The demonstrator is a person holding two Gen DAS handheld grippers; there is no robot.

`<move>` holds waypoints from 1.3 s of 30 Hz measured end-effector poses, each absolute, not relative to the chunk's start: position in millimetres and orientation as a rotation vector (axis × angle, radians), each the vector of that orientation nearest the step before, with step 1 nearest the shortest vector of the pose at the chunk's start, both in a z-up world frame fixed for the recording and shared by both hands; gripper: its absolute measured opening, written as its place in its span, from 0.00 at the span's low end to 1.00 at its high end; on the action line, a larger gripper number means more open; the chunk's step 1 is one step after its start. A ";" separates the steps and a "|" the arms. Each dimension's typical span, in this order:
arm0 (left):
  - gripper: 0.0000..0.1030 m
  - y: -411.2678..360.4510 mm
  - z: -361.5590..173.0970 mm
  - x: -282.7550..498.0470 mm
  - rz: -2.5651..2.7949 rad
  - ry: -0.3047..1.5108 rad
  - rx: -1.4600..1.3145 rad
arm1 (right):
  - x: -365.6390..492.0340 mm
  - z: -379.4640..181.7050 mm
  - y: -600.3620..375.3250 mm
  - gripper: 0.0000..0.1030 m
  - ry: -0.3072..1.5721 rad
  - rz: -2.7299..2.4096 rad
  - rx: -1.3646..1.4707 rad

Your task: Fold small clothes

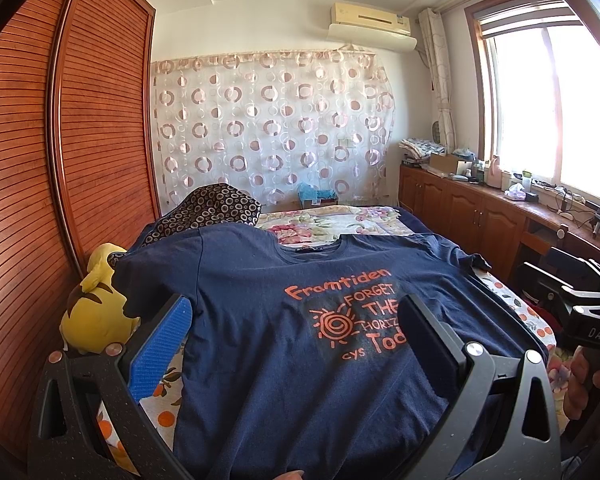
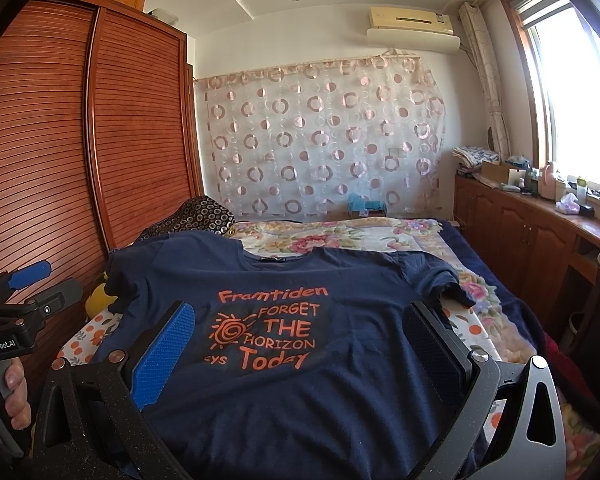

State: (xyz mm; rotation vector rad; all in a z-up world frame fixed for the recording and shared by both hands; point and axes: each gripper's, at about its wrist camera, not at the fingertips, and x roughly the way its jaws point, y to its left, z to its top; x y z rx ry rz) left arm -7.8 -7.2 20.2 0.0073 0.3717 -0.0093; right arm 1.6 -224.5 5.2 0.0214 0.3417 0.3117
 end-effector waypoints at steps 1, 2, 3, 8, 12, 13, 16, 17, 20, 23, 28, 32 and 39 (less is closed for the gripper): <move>1.00 -7.6 22.2 -7.6 -0.010 0.372 0.007 | 1.6 5.5 -224.1 1.00 0.341 0.312 0.022; 1.00 -7.2 20.1 -7.9 -0.010 0.372 0.007 | 1.6 5.4 -224.2 1.00 0.340 0.312 0.022; 1.00 -7.4 20.5 -7.9 -0.010 0.371 0.008 | 2.3 5.3 -224.1 1.00 0.340 0.312 0.023; 1.00 -7.3 19.6 -8.1 -0.009 0.370 0.008 | 2.6 5.6 -223.3 1.00 0.339 0.313 0.023; 1.00 -7.6 20.0 -8.1 -0.010 0.369 0.008 | 2.3 5.7 -223.5 1.00 0.338 0.315 0.024; 1.00 -7.5 19.8 -8.1 -0.010 0.370 0.008 | 1.9 5.9 -223.9 1.00 0.337 0.316 0.024; 1.00 -7.7 19.7 -8.2 -0.010 0.369 0.008 | 1.8 5.9 -223.9 1.00 0.338 0.315 0.025; 1.00 -8.4 22.1 -8.6 -0.011 0.369 0.009 | 2.3 5.9 -223.8 1.00 0.338 0.316 0.026; 1.00 -7.9 19.9 -8.3 -0.009 0.368 0.009 | 2.9 6.1 -223.4 1.00 0.337 0.316 0.025; 1.00 -7.9 19.8 -8.3 -0.009 0.368 0.009 | 3.4 5.6 -223.0 1.00 0.337 0.318 0.025; 1.00 -8.2 21.4 -6.2 -0.007 0.382 0.000 | 6.0 1.5 -222.8 1.00 0.345 0.322 0.023; 1.00 -1.9 19.0 -2.0 0.012 0.373 -0.003 | 12.6 -3.5 -223.7 1.00 0.367 0.333 0.028; 1.00 29.3 -4.5 13.1 0.038 0.445 -0.065 | 23.8 -12.8 -214.5 1.00 0.387 0.349 0.005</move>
